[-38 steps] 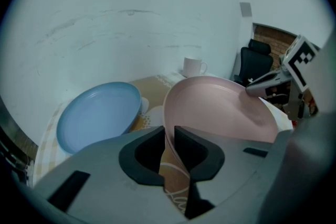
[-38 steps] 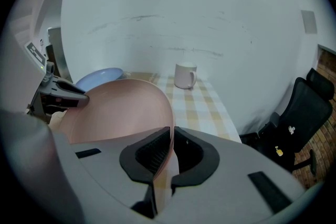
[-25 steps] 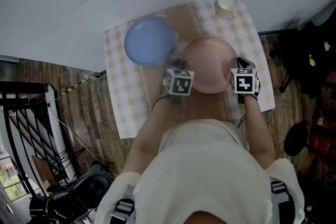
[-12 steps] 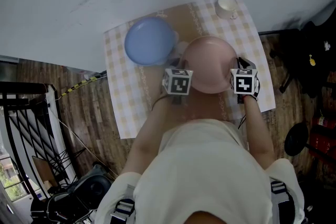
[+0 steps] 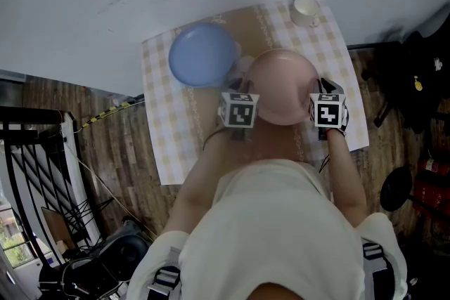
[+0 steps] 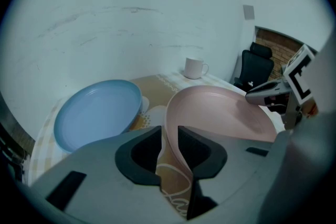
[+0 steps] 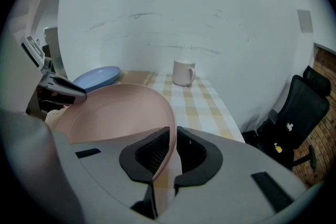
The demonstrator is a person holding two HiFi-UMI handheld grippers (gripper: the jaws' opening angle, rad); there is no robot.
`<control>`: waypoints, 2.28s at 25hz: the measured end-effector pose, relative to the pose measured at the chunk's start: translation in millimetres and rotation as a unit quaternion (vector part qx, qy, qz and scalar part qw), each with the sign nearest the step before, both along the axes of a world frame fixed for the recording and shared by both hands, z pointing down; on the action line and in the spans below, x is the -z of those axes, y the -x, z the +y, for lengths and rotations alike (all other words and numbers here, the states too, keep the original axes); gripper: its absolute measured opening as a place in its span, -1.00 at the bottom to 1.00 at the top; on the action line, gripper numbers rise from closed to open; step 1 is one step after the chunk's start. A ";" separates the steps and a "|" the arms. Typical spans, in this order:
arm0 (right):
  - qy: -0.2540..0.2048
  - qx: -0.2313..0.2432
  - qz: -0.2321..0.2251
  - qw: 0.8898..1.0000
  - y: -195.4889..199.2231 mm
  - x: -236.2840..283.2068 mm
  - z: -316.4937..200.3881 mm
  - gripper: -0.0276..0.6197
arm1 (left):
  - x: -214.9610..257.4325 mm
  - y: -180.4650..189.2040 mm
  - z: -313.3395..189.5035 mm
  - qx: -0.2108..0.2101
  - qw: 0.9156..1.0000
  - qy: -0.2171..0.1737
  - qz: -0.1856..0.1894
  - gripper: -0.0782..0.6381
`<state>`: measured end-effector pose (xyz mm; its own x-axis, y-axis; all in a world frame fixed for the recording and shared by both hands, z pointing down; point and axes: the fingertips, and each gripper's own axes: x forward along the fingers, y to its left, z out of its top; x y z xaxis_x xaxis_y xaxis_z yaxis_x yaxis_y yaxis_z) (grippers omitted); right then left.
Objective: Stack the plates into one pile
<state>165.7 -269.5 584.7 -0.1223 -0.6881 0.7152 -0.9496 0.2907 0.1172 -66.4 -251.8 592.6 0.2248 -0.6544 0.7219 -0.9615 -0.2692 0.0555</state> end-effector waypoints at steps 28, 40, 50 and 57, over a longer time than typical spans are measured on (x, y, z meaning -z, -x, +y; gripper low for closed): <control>0.042 -0.013 -0.065 0.997 6.6 -27.9 30.2 -0.43 | -24.0 -7.1 28.8 0.053 0.991 0.056 0.111 -0.37; 0.045 -0.022 -0.072 0.996 7.5 -27.9 31.3 -0.46 | -31.0 -15.1 32.4 0.055 0.987 0.081 0.128 -0.43; 0.047 -0.019 -0.073 0.996 10.5 -24.9 34.1 -0.55 | -29.2 -9.3 35.0 0.054 0.989 0.074 0.112 -0.43; 0.035 0.001 -0.072 0.997 28.4 -14.1 26.6 -0.55 | -21.9 7.4 34.9 0.071 0.989 0.061 0.114 -0.43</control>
<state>137.3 -242.8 598.8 -0.2278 -0.6377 0.7358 -0.9548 0.2945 -0.0404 -73.7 -216.8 614.4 0.3028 -0.6013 0.7394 -0.9480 -0.1107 0.2983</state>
